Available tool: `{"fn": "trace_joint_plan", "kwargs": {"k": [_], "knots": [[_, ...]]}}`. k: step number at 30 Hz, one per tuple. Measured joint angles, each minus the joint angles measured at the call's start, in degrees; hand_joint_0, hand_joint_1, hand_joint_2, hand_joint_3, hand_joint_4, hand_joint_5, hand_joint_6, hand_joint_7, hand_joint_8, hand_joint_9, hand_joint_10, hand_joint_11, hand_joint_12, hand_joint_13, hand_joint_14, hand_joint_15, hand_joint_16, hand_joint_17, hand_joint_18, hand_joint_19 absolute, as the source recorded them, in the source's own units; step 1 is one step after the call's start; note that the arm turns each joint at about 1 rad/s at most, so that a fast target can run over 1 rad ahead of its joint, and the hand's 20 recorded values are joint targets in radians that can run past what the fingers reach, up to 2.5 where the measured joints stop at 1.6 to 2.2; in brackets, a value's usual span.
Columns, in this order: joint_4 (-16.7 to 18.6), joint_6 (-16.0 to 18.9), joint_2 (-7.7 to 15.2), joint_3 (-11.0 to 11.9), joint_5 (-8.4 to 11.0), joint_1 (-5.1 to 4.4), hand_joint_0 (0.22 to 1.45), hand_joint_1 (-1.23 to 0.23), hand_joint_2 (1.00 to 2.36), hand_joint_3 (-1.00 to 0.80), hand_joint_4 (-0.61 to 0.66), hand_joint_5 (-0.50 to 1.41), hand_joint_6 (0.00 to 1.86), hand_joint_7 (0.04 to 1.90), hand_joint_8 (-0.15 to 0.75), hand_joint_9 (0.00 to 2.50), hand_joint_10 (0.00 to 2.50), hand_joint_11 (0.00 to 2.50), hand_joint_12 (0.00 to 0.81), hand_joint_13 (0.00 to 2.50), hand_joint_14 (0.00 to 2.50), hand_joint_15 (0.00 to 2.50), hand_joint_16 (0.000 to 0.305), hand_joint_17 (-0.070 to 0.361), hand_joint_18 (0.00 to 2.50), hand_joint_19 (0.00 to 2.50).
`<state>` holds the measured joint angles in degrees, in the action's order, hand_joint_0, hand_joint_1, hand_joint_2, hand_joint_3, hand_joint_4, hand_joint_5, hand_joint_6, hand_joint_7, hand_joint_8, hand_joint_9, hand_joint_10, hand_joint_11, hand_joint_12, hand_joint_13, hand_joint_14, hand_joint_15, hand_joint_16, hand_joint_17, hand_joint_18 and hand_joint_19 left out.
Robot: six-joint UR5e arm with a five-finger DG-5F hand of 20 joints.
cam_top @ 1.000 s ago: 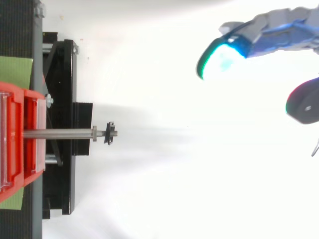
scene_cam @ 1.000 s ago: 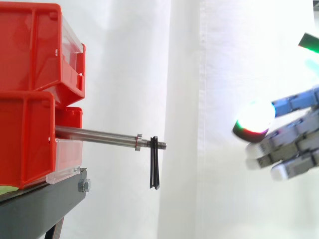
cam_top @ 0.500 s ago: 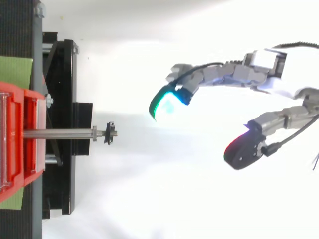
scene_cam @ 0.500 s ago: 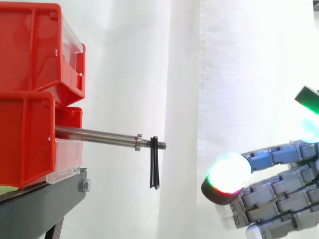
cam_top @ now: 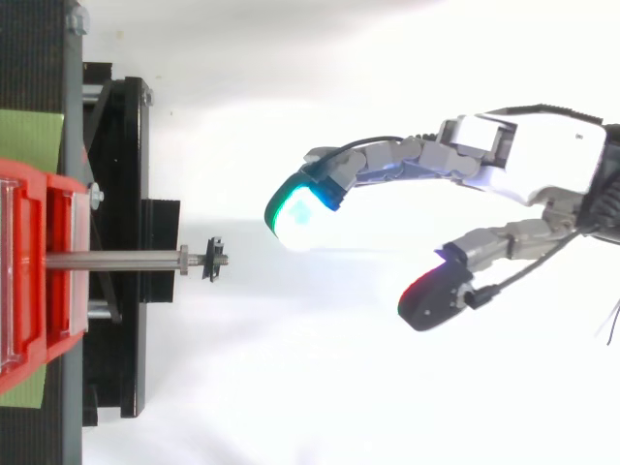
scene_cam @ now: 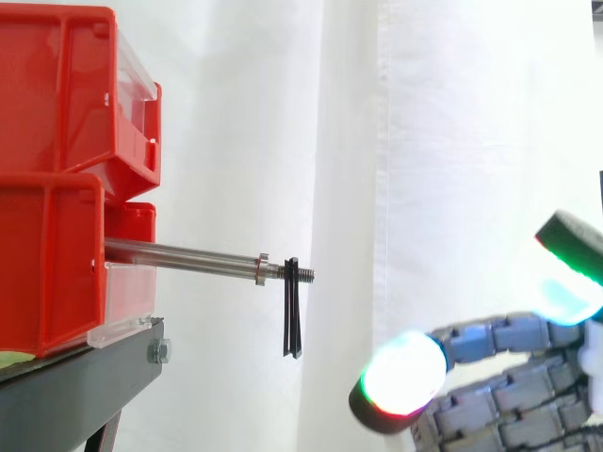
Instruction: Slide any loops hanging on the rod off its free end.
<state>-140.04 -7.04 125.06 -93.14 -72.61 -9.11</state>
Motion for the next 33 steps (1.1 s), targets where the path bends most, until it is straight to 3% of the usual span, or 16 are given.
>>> {"fn": "trace_joint_plan", "kwargs": {"k": [4, 8, 12, 18, 23, 28, 33], "knots": [[2.5, 1.3, 2.6, 1.0, 0.44, -0.02, 0.5, -0.63, 1.0, -0.5, 0.14, -0.25, 0.5, 0.67, 0.241, 0.35, 0.0, 0.0, 0.329, 0.22, 0.0, 0.0, 0.051, 0.114, 0.33, 0.24], [3.5, 1.9, 3.8, 2.1, 1.05, -0.05, 0.5, -0.61, 1.0, -0.5, 0.15, -0.24, 0.5, 0.68, 0.245, 0.37, 0.0, 0.0, 0.326, 0.24, 0.0, 0.0, 0.05, 0.113, 0.34, 0.26], [3.7, 1.4, 4.3, 2.7, 2.98, -0.1, 0.5, -0.6, 1.0, -0.5, 0.15, -0.24, 0.5, 0.69, 0.25, 0.4, 0.0, 0.0, 0.328, 0.26, 0.0, 0.0, 0.05, 0.112, 0.37, 0.27], [6.7, 1.9, 7.2, 4.3, 4.12, -0.12, 0.51, -0.59, 1.0, -0.5, 0.16, -0.24, 0.5, 0.7, 0.256, 0.42, 0.0, 0.01, 0.326, 0.28, 0.0, 0.0, 0.05, 0.112, 0.38, 0.29], [8.9, 2.5, 10.7, 7.5, 3.27, 0.12, 0.52, -0.57, 1.0, -0.5, 0.16, -0.23, 0.5, 0.7, 0.257, 0.43, 0.0, 0.02, 0.327, 0.31, 0.0, 0.0, 0.049, 0.111, 0.4, 0.29], [9.4, 2.5, 14.4, 11.6, 1.1, 0.22, 0.52, -0.57, 1.0, -0.5, 0.17, -0.23, 0.5, 0.7, 0.26, 0.45, 0.0, 0.03, 0.325, 0.32, 0.0, 0.0, 0.049, 0.11, 0.41, 0.31], [11.5, 0.6, 15.5, 12.6, 0.13, 0.17, 0.52, -0.56, 1.0, -0.5, 0.17, -0.23, 0.5, 0.71, 0.261, 0.46, 0.0, 0.05, 0.328, 0.34, 0.0, 0.0, 0.049, 0.11, 0.41, 0.31]]}}
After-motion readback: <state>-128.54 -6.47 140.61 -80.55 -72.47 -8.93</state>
